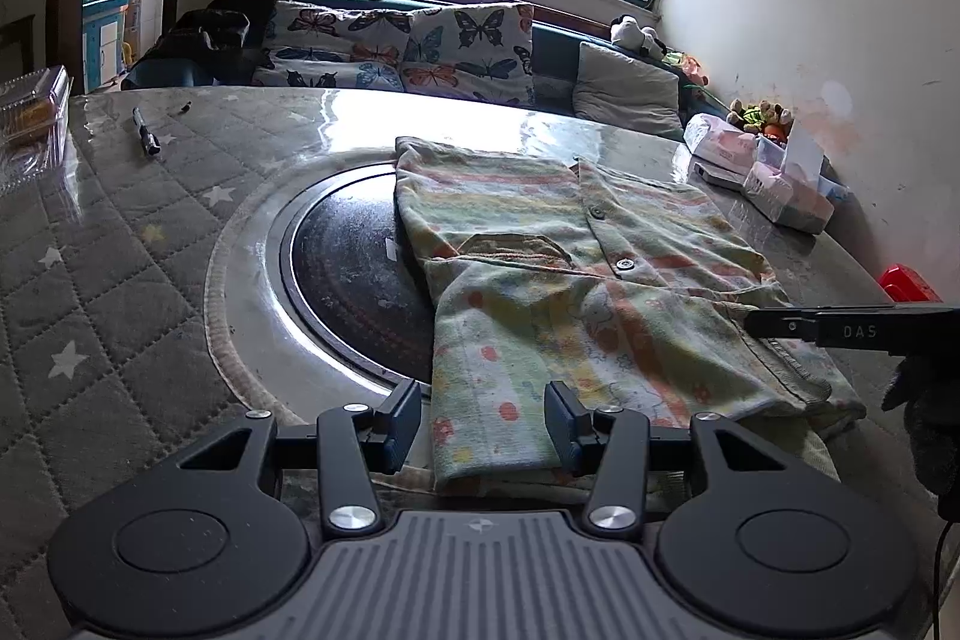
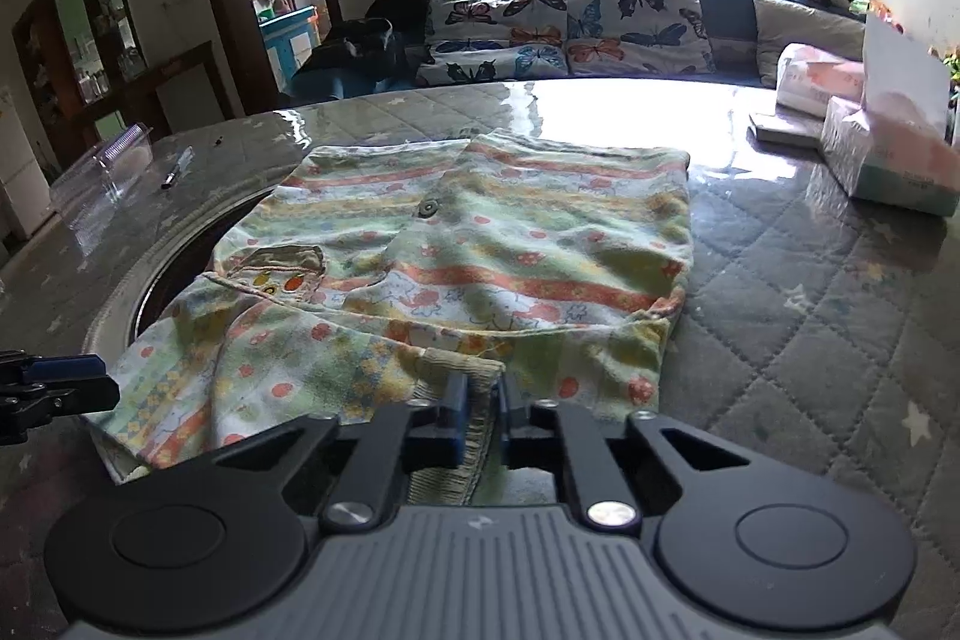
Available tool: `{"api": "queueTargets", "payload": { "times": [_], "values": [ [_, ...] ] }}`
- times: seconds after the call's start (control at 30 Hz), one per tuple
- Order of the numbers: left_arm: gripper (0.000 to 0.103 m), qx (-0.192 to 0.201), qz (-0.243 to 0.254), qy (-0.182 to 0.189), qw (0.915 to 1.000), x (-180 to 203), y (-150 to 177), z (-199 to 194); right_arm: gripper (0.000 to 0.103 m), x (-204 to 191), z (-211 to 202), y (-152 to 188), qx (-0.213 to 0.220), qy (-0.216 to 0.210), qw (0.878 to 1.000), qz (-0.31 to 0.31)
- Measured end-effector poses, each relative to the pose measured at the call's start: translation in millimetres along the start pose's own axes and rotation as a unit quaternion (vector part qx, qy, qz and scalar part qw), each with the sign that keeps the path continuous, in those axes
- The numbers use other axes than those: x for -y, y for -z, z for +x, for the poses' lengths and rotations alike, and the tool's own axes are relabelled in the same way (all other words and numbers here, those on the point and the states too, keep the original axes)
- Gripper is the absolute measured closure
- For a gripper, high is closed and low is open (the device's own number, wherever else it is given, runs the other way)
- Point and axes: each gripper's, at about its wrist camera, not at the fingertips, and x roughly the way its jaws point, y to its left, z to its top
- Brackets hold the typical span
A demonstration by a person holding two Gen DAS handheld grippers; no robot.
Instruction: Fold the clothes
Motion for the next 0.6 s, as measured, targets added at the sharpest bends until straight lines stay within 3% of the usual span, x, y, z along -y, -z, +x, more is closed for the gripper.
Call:
{"api": "queueTargets", "payload": {
  "times": [0.23,0.4,0.5,0.6],
  "values": [
    [0.054,-0.005,-0.003,-0.006,1.0,-4,2,3,0.098,-3,-14,-18,0.036,0.013,0.999,-0.007],
    [0.054,-0.006,0.001,-0.007,1.0,-5,2,4,0.095,4,5,-10,0.008,0.023,1.0,0.003],
    [0.054,-0.008,0.001,-0.013,0.9999,-5,0,2,0.087,6,5,-7,0.007,0.022,1.0,0.001],
    [0.054,-0.002,0.005,-0.015,0.9999,-4,-7,-1,0.065,3,-5,-11,0.017,0.015,1.0,-0.017]
  ]
}}
